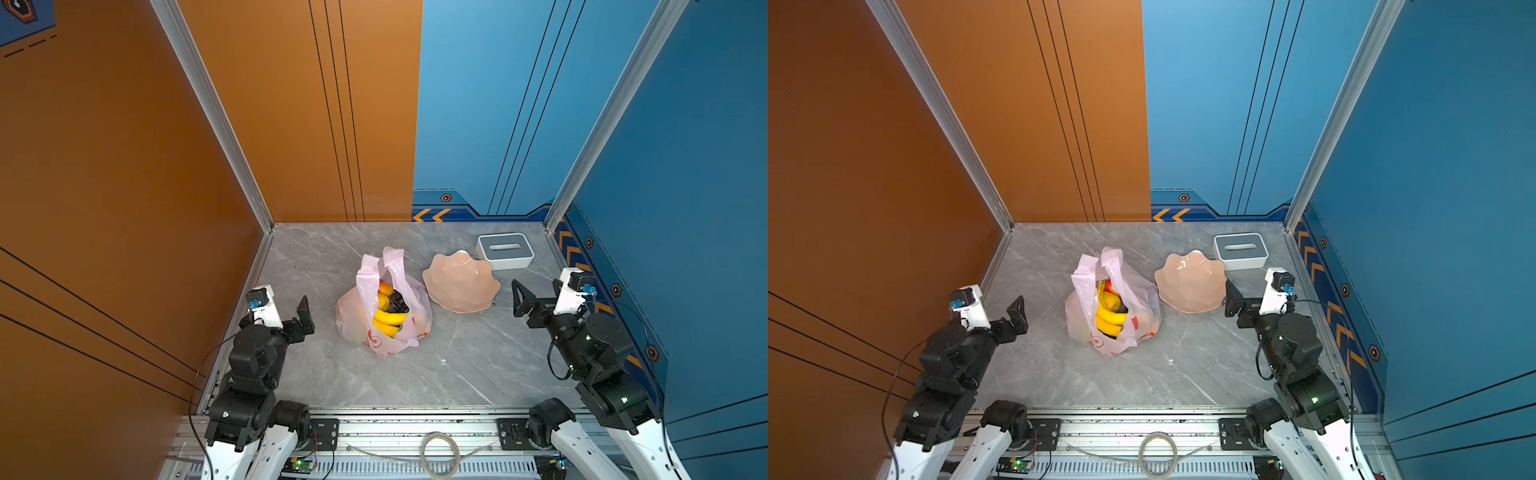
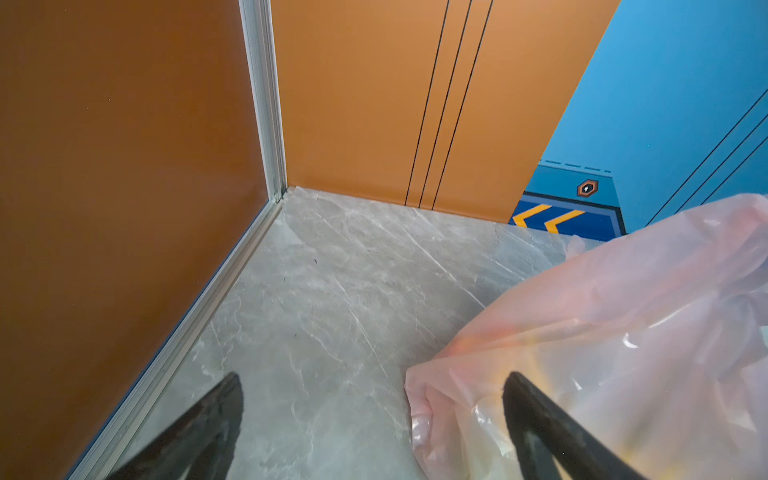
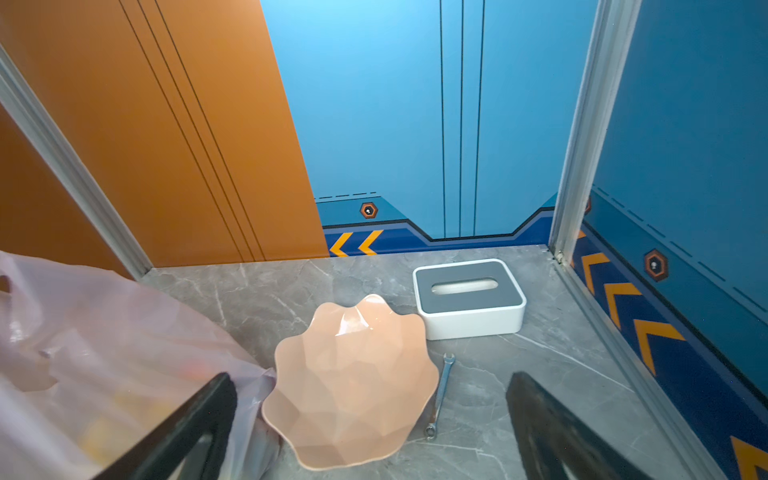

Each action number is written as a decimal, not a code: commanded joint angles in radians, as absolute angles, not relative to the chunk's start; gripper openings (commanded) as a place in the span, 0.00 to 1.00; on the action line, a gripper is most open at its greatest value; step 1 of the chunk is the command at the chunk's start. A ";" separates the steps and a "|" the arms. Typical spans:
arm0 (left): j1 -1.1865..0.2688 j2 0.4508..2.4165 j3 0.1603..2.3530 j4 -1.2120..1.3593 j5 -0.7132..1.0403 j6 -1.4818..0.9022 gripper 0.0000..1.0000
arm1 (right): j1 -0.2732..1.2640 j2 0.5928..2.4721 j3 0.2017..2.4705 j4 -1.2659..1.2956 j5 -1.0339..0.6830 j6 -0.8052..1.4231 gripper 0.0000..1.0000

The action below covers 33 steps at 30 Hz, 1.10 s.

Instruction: Place the fruits into the plastic bag

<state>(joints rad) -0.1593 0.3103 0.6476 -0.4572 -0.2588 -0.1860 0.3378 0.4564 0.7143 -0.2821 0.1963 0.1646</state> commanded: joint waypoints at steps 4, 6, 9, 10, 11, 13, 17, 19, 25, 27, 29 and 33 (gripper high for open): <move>-0.166 0.127 0.452 -0.250 -0.328 -0.124 0.98 | 0.301 0.439 0.584 -0.141 0.315 0.101 1.00; -0.165 0.097 0.420 -0.254 -0.342 -0.118 0.98 | 0.271 0.450 0.535 -0.084 0.306 0.093 1.00; -0.164 0.092 0.390 -0.253 -0.366 -0.117 0.98 | 0.217 0.478 0.469 0.002 0.256 0.105 1.00; -0.164 0.096 0.378 -0.244 -0.376 -0.115 0.98 | 0.204 0.490 0.450 0.031 0.244 0.111 1.00; -0.164 0.101 0.365 -0.230 -0.386 -0.115 0.98 | 0.189 0.506 0.427 0.066 0.229 0.112 1.00; -0.163 0.116 0.341 -0.203 -0.401 -0.112 0.98 | 0.170 0.541 0.389 0.136 0.217 0.114 1.00; -0.158 0.159 0.302 -0.136 -0.415 -0.091 0.98 | 0.140 0.639 0.350 0.241 0.209 0.113 1.00; -0.155 0.177 0.281 -0.097 -0.417 -0.081 0.98 | 0.123 0.688 0.336 0.295 0.209 0.103 1.00; -0.127 0.280 0.280 -0.002 -0.408 -0.093 0.98 | 0.055 0.836 0.320 0.427 0.164 0.089 1.00; -0.124 0.324 0.287 0.026 -0.408 -0.088 0.98 | 0.034 0.871 0.319 0.460 0.157 0.090 1.00; -0.121 0.363 0.287 0.061 -0.416 -0.082 0.98 | 0.022 0.901 0.320 0.483 0.154 0.089 1.00; -0.119 0.444 0.285 0.132 -0.440 -0.074 0.98 | 0.014 0.968 0.321 0.527 0.146 0.089 1.00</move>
<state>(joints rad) -0.1299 0.4095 0.2790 0.0399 -0.4088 -0.0937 0.0212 0.9363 0.3279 0.4488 0.1734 0.1005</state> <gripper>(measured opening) 0.977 0.994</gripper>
